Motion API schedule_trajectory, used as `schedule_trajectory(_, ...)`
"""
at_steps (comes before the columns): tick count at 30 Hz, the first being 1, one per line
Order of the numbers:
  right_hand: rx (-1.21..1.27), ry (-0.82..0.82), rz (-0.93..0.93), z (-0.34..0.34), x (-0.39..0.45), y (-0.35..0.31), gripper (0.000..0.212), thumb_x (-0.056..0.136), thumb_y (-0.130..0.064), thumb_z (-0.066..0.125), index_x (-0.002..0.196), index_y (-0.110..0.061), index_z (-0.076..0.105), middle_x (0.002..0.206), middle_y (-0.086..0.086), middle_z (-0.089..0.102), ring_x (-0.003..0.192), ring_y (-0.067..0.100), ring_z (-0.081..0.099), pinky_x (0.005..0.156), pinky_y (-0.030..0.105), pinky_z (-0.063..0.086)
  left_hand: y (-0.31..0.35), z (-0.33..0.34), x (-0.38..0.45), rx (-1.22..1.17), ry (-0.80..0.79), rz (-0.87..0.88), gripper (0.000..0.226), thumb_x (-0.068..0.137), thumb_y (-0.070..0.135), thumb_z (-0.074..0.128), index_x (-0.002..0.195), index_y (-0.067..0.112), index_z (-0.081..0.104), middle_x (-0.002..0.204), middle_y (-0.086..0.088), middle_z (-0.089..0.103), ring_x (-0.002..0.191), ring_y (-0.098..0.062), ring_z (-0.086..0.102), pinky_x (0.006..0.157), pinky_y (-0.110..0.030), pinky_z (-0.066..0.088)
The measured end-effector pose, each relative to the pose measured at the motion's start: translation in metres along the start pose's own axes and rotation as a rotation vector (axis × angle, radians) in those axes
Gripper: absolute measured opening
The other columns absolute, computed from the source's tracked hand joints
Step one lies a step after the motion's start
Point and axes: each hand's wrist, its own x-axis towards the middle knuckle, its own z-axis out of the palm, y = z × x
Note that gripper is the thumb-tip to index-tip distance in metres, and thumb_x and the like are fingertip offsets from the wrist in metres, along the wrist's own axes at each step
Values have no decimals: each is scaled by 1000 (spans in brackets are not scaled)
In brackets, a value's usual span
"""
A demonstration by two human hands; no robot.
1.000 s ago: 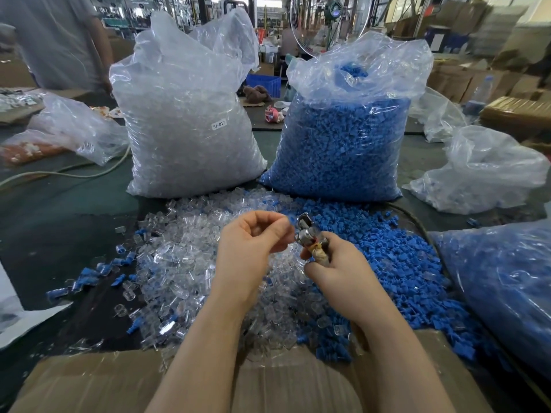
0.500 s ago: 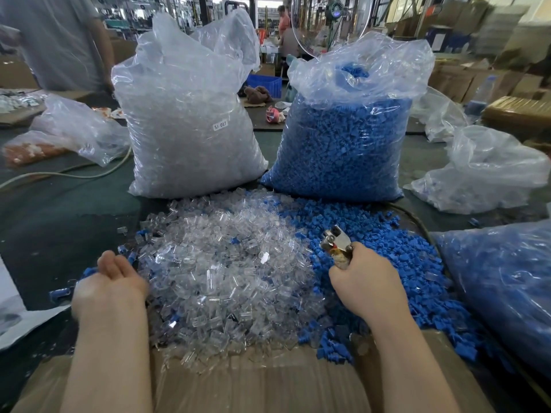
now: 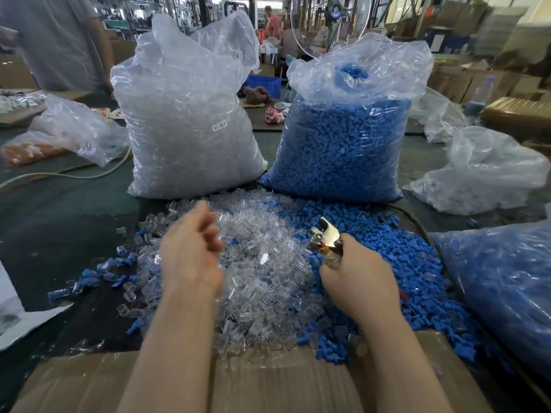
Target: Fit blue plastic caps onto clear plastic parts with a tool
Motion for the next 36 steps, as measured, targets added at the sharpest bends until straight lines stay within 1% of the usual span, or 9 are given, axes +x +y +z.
schedule_trajectory(5, 75, 40, -123, 1, -3, -6, 15, 85, -30, 54, 80, -27, 40, 68, -6, 54, 62, 17, 52, 52, 33, 35, -41, 38, -32, 664, -460, -17, 37, 85, 47, 68, 109, 19, 63, 100, 5, 67, 87, -7, 62, 67, -21, 45)
schedule_trajectory(8, 77, 26, -197, 3, -4, -11, 13, 85, -31, 54, 87, -27, 42, 72, -8, 53, 65, 20, 53, 54, 34, 35, -51, 40, -38, 729, -547, 15, 31, 87, 42, 70, 97, 13, 71, 86, 2, 75, 75, -3, 66, 65, -20, 44)
schedule_trajectory(12, -8, -34, -277, 3, -4, -12, 23, 80, -31, 57, 91, -26, 37, 75, -13, 40, 73, 18, 43, 64, 35, 29, -49, 38, -35, 675, -450, 171, 18, 87, 27, 74, 74, 14, 73, 63, 4, 71, 56, -2, 60, 56, -19, 51)
schedule_trajectory(18, -144, -29, -219, 3, -6, -15, 52, 82, -36, 52, 132, -35, 35, 112, -4, 48, 102, 26, 46, 87, 41, 36, -39, 30, -20, 564, -406, 136, 20, 86, 30, 73, 77, 12, 74, 63, 6, 66, 56, -2, 57, 54, -12, 48)
schedule_trajectory(22, -44, -26, -28, 1, -6, -8, 34, 91, -33, 48, 123, -37, 38, 94, -4, 54, 73, 22, 53, 53, 31, 37, -32, 21, -13, 867, -430, 233, 27, 86, 49, 67, 100, 26, 71, 90, 13, 73, 77, 6, 65, 63, -9, 48)
schedule_trajectory(26, -87, 26, 236, -5, 0, 6, 23, 91, -30, 55, 109, -24, 41, 81, -2, 53, 62, 18, 48, 47, 29, 29, -25, 8, -2, 1438, -154, 434, 52, 91, 54, 59, 133, 24, 54, 135, -3, 54, 126, -21, 49, 108, -44, 38)
schedule_trajectory(29, -95, 35, 399, -7, 2, 14, 27, 92, -28, 58, 108, -11, 44, 100, 9, 53, 67, 24, 45, 45, 30, 24, -24, 0, 2, 1744, -136, 259, 72, 91, 61, 52, 149, 24, 32, 160, -14, 21, 146, -37, 21, 114, -59, 21)
schedule_trajectory(31, -125, 28, 454, -6, 2, 17, 35, 93, -27, 59, 117, -5, 46, 113, 15, 52, 70, 26, 43, 45, 30, 23, -26, -2, 4, 1791, -185, 201, 76, 92, 62, 50, 153, 24, 24, 163, -15, 10, 148, -40, 16, 114, -63, 19)
schedule_trajectory(36, -169, -73, 418, 0, 1, 16, 39, 91, -25, 59, 124, -11, 43, 123, 16, 50, 78, 27, 44, 59, 35, 35, -29, 5, -2, 1801, -302, 310, 49, 94, 53, 53, 138, 31, 49, 153, -10, 34, 141, -34, 29, 112, -52, 31)
